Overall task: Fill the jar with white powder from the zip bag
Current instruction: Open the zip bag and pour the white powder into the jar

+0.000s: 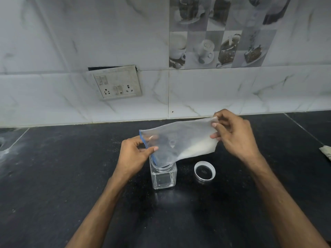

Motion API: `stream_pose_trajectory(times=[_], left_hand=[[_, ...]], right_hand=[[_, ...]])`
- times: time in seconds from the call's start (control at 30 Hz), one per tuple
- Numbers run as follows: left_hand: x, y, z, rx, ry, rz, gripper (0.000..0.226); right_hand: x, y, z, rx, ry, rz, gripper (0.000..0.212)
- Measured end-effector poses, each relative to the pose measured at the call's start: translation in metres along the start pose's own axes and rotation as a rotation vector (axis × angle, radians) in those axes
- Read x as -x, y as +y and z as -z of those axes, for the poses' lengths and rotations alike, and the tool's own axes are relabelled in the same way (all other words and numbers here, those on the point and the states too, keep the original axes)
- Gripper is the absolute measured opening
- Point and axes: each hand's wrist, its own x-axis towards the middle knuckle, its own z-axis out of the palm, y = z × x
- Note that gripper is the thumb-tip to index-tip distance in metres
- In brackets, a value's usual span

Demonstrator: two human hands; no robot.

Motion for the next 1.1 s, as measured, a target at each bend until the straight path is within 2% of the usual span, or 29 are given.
stream_pose_trajectory(times=[0.07,0.17,0.5,0.73,0.87,1.0,1.1], left_hand=[[0.002,0.0,0.001,-0.008,0.01,-0.01,0.036],[0.004,-0.002,0.003,-0.014,0.022,-0.014,0.034],[0.01,-0.005,0.004,-0.05,0.036,-0.015,0.031],[0.012,-0.007,0.006,-0.057,0.055,0.011,0.03],[0.01,-0.013,0.008,-0.188,0.011,0.059,0.023],[0.008,-0.017,0.009,-0.222,0.033,0.079,0.021],[0.007,-0.016,0.009,-0.228,0.009,0.071,0.026]], right_hand=[[0.002,-0.001,-0.001,0.055,-0.051,0.021,0.005],[0.004,-0.001,-0.003,0.096,-0.033,0.071,0.013],[0.008,-0.011,-0.006,0.13,0.046,0.201,0.01],[0.009,-0.017,-0.01,0.149,0.02,0.241,0.008],[0.008,-0.018,-0.01,0.118,0.011,0.227,0.009],[0.007,-0.016,-0.008,0.176,-0.069,0.129,0.026],[0.005,-0.015,-0.004,0.25,-0.05,0.139,0.014]])
